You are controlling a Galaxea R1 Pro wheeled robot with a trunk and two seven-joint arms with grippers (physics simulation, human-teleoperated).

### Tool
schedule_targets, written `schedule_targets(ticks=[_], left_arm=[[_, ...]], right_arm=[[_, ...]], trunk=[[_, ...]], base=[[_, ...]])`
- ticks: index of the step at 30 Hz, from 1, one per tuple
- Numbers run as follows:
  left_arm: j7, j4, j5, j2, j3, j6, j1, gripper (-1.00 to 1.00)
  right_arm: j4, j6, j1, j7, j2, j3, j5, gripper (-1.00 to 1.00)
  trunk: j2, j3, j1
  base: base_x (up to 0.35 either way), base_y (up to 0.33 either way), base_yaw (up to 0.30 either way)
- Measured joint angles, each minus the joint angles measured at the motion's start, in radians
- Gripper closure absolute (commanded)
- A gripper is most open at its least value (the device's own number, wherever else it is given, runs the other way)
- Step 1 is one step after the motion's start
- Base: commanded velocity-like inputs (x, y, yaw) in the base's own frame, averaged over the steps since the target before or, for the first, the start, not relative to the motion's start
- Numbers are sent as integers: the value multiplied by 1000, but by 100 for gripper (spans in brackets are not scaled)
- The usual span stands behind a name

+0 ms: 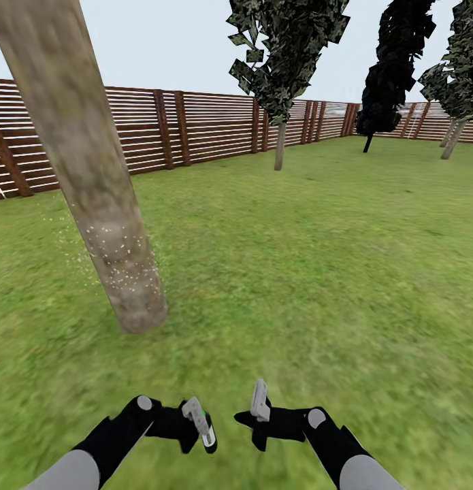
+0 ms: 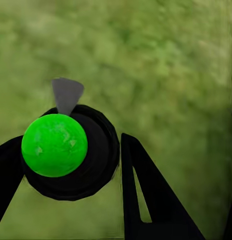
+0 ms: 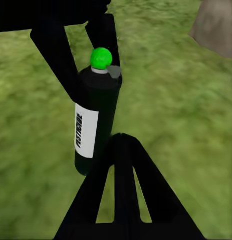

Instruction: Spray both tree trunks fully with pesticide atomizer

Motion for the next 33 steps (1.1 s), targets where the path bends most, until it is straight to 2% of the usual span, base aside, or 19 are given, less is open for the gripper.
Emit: schedule_targets(ticks=[2,4,11,15,17,20,21,25,33], left_arm=[[1,1,1,-4,-53,-1,0,100],[1,2,2,-7,-71,-1,0,100],[3,1,0,-47,-79,-1,0,100],[4,0,-2,-55,-82,0,0,100],[11,1,-3,-66,-99,3,0,100],[16,3,-6,-72,-123,7,0,100],[36,3,-6,-73,-126,14,0,100],[66,3,-4,-78,-128,17,0,100],[68,3,-5,-88,-127,14,0,100]], right_arm=[[0,0,0,0,0,0,1,100],[0,0,0,0,0,0,0,100],[0,0,0,0,0,0,0,100],[0,0,0,0,0,0,0,100],[0,-1,0,0,0,0,0,100],[0,-1,0,0,0,0,0,100],[0,-1,0,0,0,0,0,100],[0,-1,0,0,0,0,0,100],[1,-1,0,0,0,1,0,100]], trunk=[[0,0,0],[0,0,0],[0,0,0],[0,0,0],[0,0,0],[0,0,0],[0,0,0],[0,0,0],[0,0,0]], base=[[0,0,0],[0,0,0],[0,0,0],[0,0,0],[0,0,0],[0,0,0],[0,0,0],[0,0,0],[0,0,0]])
